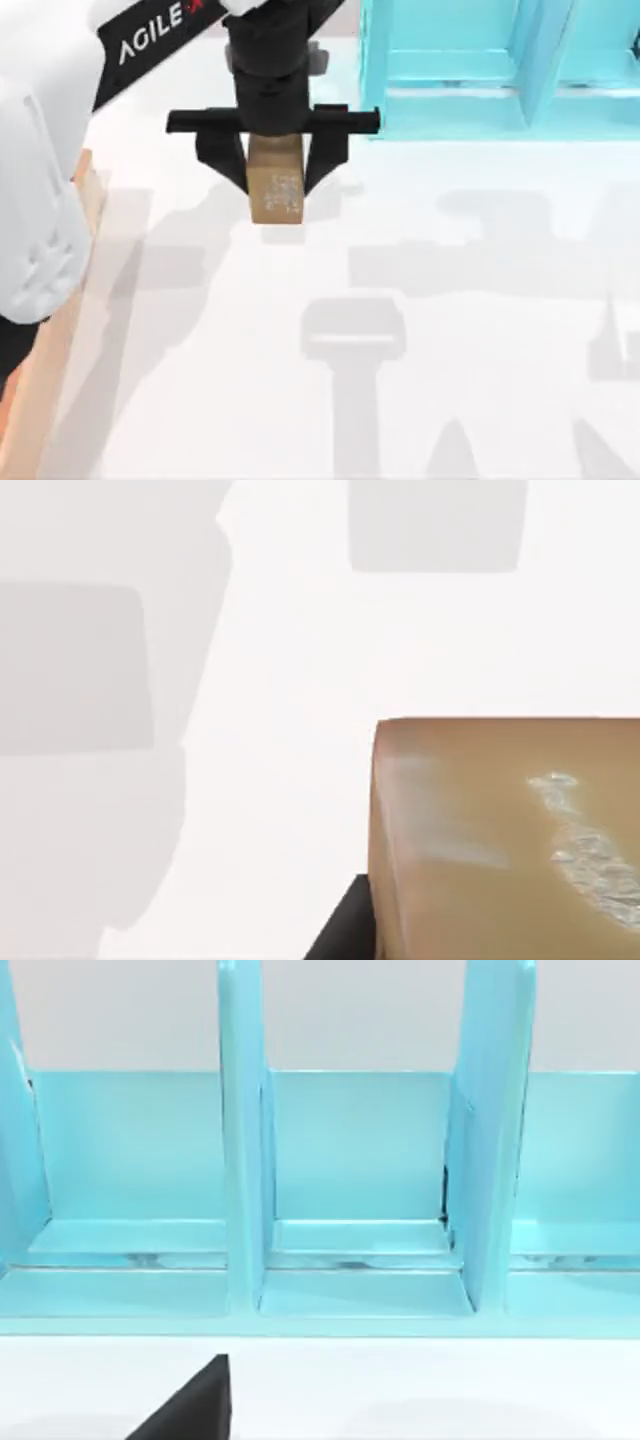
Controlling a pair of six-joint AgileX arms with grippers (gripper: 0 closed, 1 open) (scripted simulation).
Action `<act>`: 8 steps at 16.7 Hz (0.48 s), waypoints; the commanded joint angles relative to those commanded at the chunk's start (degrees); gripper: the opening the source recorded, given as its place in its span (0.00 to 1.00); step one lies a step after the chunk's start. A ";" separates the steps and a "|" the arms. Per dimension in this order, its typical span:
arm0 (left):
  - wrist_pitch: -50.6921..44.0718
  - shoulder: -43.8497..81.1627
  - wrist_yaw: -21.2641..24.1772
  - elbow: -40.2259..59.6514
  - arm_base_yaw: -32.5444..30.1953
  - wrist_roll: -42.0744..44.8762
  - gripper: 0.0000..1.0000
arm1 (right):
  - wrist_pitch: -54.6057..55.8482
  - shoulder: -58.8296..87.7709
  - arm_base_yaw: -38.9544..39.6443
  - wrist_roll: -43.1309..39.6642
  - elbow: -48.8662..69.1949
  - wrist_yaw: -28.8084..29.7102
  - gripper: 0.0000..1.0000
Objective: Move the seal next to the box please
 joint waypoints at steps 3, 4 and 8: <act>-3.44 0.52 0.03 3.85 5.42 4.34 0.00 | 0.00 0.00 0.00 0.00 0.00 0.00 1.00; -4.52 0.67 0.04 5.15 7.55 6.51 0.00 | 0.00 0.00 0.00 0.00 0.00 0.00 1.00; -9.64 1.21 0.05 11.26 16.89 16.50 0.00 | 0.00 0.00 0.00 0.00 0.00 0.00 1.00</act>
